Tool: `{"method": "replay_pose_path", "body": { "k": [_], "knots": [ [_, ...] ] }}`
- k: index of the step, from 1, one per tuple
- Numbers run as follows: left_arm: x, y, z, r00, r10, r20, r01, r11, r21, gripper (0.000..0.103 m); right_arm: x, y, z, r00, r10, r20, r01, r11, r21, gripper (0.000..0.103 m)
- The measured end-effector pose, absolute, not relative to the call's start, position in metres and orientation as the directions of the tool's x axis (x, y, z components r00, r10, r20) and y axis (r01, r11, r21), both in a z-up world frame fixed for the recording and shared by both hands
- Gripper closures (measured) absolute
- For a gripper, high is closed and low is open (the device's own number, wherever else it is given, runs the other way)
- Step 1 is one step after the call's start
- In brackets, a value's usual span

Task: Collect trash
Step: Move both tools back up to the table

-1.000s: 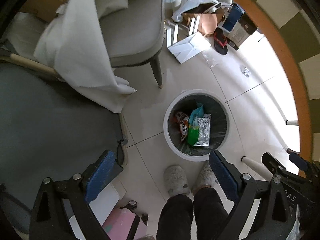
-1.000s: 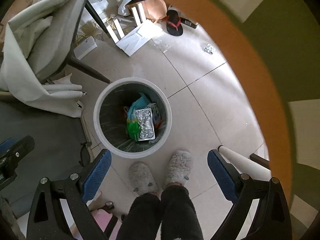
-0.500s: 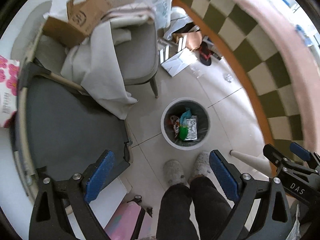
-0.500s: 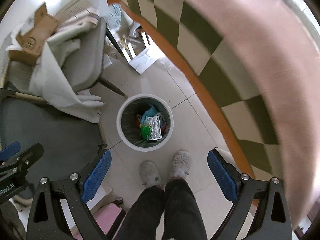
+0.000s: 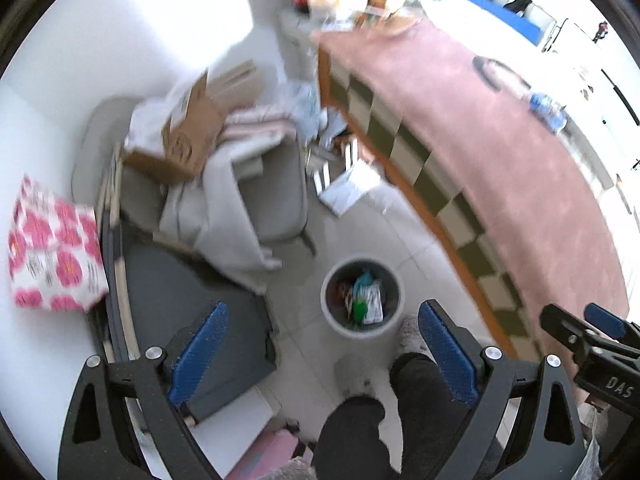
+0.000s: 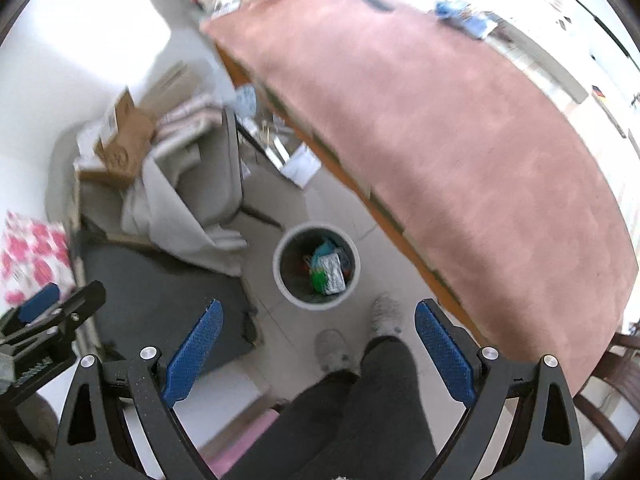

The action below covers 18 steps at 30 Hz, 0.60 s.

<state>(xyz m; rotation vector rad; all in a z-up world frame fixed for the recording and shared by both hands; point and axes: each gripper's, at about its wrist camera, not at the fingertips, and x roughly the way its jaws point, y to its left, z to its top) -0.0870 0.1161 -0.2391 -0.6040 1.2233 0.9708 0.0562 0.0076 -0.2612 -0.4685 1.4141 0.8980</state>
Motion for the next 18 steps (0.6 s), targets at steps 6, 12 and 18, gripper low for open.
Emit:
{"method": "replay_pose_path", "body": {
  "k": [6,12,18],
  "knots": [
    [0.015,0.138,-0.214,0.074,0.352,-0.933,-0.836,0.532,0.135,0.003,0.163,0.015,-0.229,-0.025,0.288,-0.957,-0.704,0.675,0.221,0.005],
    [0.158,0.165,-0.232,0.087,0.320,-0.943,-0.797,0.590,0.127,0.000,0.304,0.020,-0.239,0.062,0.188,-0.980,-0.670,0.736,0.098,0.005],
    [0.283,0.196,-0.277,0.084,0.221,-0.972,-0.777,0.624,0.074,0.000,0.438,0.034,-0.283,0.144,0.062,-0.988,-0.633,0.773,-0.044,0.005]
  ]
}}
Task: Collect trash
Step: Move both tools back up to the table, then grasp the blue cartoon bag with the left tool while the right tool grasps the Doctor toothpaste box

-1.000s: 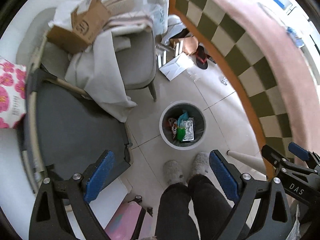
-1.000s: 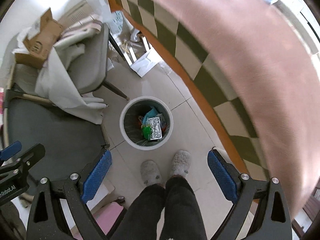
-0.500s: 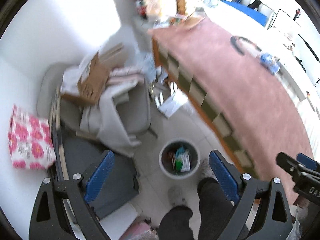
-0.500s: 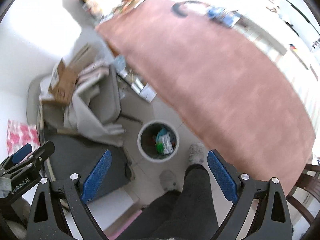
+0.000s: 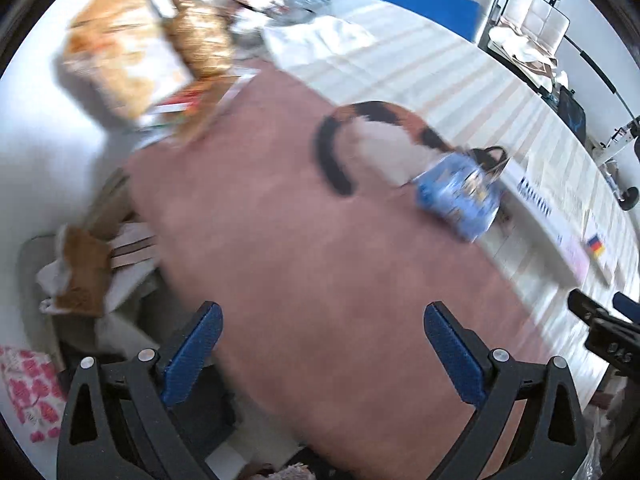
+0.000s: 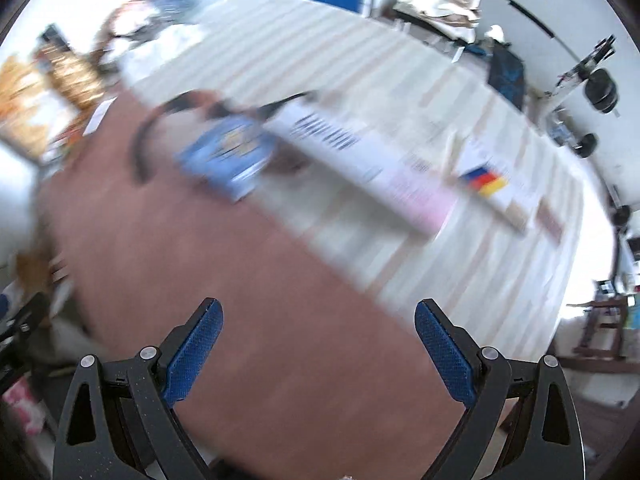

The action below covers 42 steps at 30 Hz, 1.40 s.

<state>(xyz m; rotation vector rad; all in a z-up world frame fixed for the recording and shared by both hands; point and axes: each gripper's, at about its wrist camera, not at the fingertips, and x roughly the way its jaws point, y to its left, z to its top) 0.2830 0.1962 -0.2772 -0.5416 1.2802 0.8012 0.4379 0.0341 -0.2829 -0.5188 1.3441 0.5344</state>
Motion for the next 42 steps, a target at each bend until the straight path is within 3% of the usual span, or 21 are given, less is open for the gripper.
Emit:
{"method": "replay_pose_path", "body": {
  "k": [10,12,13,16,20,24,28,31,42],
  "knots": [
    [0.385,0.234,-0.357,0.121,-0.032,-0.992,-0.839,0.531,-0.120,0.002,0.529,0.085,-0.365,0.140,-0.078,-0.987,-0.725,0.671,-0.155,0.005],
    [0.392,0.237,-0.370,0.131,-0.068,-0.989,-0.846,0.512,-0.147,0.025,0.534,0.088,-0.373,0.120,-0.077,-0.990,-0.732,0.667,-0.140,0.005],
    [0.397,0.237,-0.376,0.132,-0.085,-0.988,-0.847,0.508,-0.157,0.041,0.537,0.090,-0.379,0.105,-0.071,-0.992,-0.735,0.666,-0.125,0.005],
    [0.404,0.235,-0.379,0.145,-0.086,-0.986,-0.830,0.531,-0.168,0.058,0.539,0.093,-0.386,0.082,-0.050,-0.995,-0.735,0.671,-0.094,0.005],
    [0.412,0.225,-0.369,0.140,-0.047,-0.989,-0.736,0.663,-0.136,0.078,0.538,0.090,-0.387,0.069,-0.026,-0.997,-0.714,0.696,-0.067,0.022],
    [0.401,0.214,-0.362,0.117,-0.035,-0.992,-0.621,0.777,-0.101,0.080,0.535,0.068,-0.383,-0.031,0.016,-0.999,-0.629,0.777,0.032,0.035],
    [0.368,0.203,-0.363,0.084,-0.039,-0.996,-0.558,0.826,-0.079,0.079,0.520,0.041,-0.387,-0.170,0.076,-0.983,-0.514,0.844,0.154,0.037],
    [0.352,0.202,-0.369,0.084,-0.076,-0.994,-0.596,0.795,-0.112,0.079,0.505,0.032,-0.393,-0.240,0.090,-0.966,-0.480,0.854,0.199,0.037],
    [0.345,0.211,-0.372,0.108,-0.086,-0.991,-0.667,0.733,-0.136,0.076,0.492,0.058,-0.395,-0.068,0.033,-0.997,-0.589,0.805,0.066,0.033]
  ]
}}
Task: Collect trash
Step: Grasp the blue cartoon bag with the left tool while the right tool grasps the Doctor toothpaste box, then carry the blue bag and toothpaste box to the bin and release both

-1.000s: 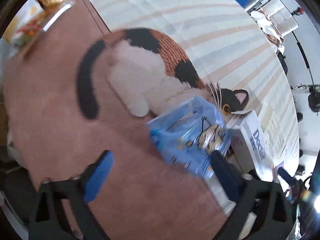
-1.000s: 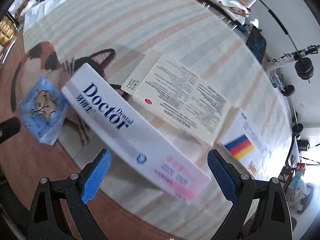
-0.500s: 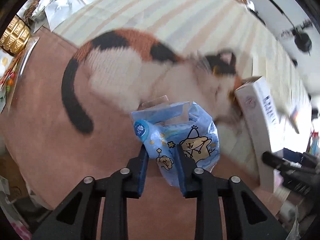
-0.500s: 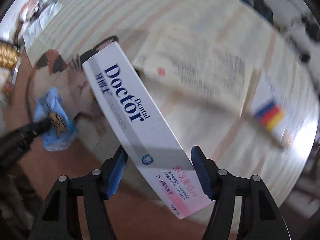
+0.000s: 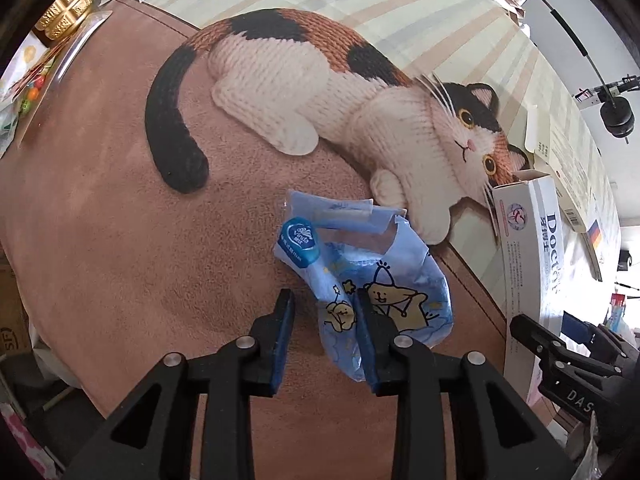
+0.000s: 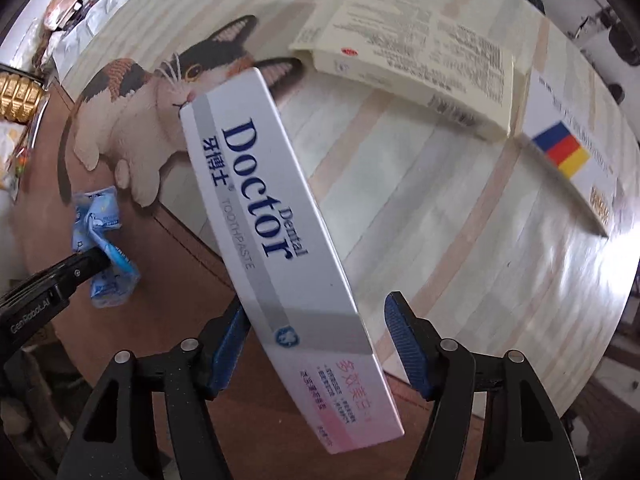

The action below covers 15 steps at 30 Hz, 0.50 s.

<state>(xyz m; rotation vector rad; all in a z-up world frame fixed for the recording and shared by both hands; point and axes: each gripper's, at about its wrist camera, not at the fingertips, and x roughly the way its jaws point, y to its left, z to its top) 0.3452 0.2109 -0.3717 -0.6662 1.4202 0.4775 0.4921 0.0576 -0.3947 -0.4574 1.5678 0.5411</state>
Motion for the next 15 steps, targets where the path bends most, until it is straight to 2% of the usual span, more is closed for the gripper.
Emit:
{"method": "replay_pose_path", "body": {
  "k": [4,7,15],
  "knots": [
    [0.342,0.206,-0.370,0.110,-0.074,-0.991,-0.664,0.737,-0.129,0.077,0.481,0.071,-0.399,-0.043,0.027,-0.999,-0.604,0.796,0.048,0.043],
    [0.347,0.204,-0.369,0.127,-0.082,-0.989,-0.653,0.743,-0.145,0.090,0.474,0.072,-0.399,-0.014,0.003,-1.000,-0.619,0.786,0.011,0.044],
    [0.349,0.187,-0.353,0.118,-0.019,-0.993,-0.623,0.777,-0.089,0.091,0.461,0.056,-0.397,-0.005,0.023,-1.000,-0.623,0.782,0.021,0.046]
  ]
}}
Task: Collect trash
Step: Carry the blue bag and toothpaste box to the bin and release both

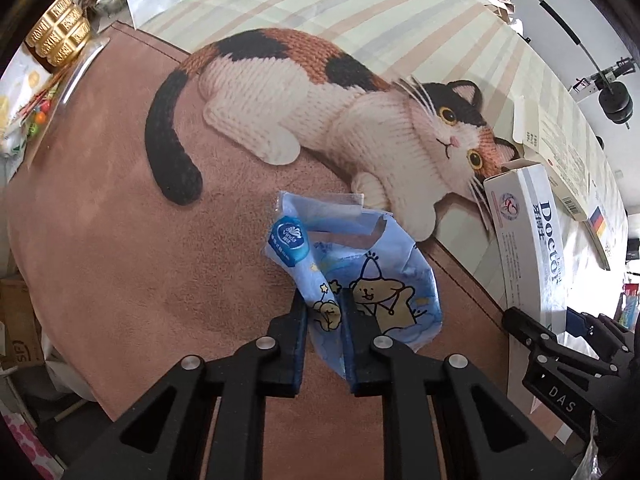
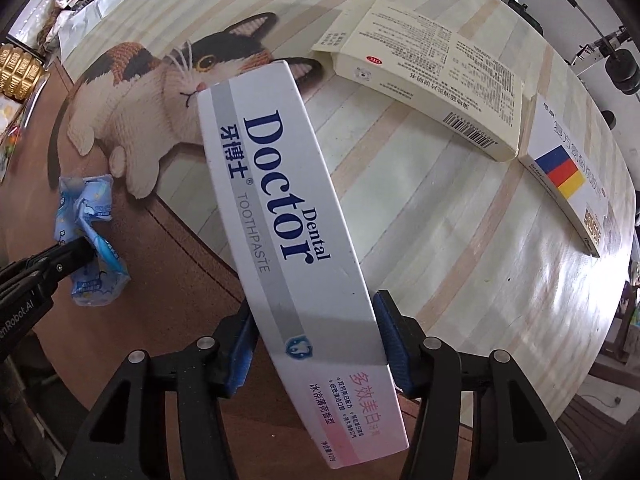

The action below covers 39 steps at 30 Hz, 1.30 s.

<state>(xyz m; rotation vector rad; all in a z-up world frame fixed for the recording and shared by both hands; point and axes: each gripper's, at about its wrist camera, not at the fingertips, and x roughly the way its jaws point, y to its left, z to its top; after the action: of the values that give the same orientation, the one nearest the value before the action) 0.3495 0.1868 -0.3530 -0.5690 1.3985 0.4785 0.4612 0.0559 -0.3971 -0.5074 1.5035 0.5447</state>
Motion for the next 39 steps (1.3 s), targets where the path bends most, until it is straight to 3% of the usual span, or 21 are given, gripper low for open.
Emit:
{"method": "replay_pose_path", "body": {
  "k": [21,30,39],
  "knots": [
    [0.274,0.172,-0.270,0.231,0.092,-0.969,-0.625,0.777,-0.075,0.092,0.411,0.013,-0.318,0.005,0.176,-0.984,-0.615,0.777,0.136,0.050],
    [0.174,0.159,-0.238,0.278,0.138,-0.950,-0.655,0.751,-0.082,0.092,0.333,0.006,-0.270,0.029,0.263,-0.964,-0.659,0.731,0.179,0.050],
    [0.026,0.135,-0.250,0.275,0.121,-0.954,-0.720,0.683,-0.121,0.092,0.177,0.003,-0.260,-0.030,0.305,-0.952,-0.727,0.647,0.230,0.050]
  ]
}}
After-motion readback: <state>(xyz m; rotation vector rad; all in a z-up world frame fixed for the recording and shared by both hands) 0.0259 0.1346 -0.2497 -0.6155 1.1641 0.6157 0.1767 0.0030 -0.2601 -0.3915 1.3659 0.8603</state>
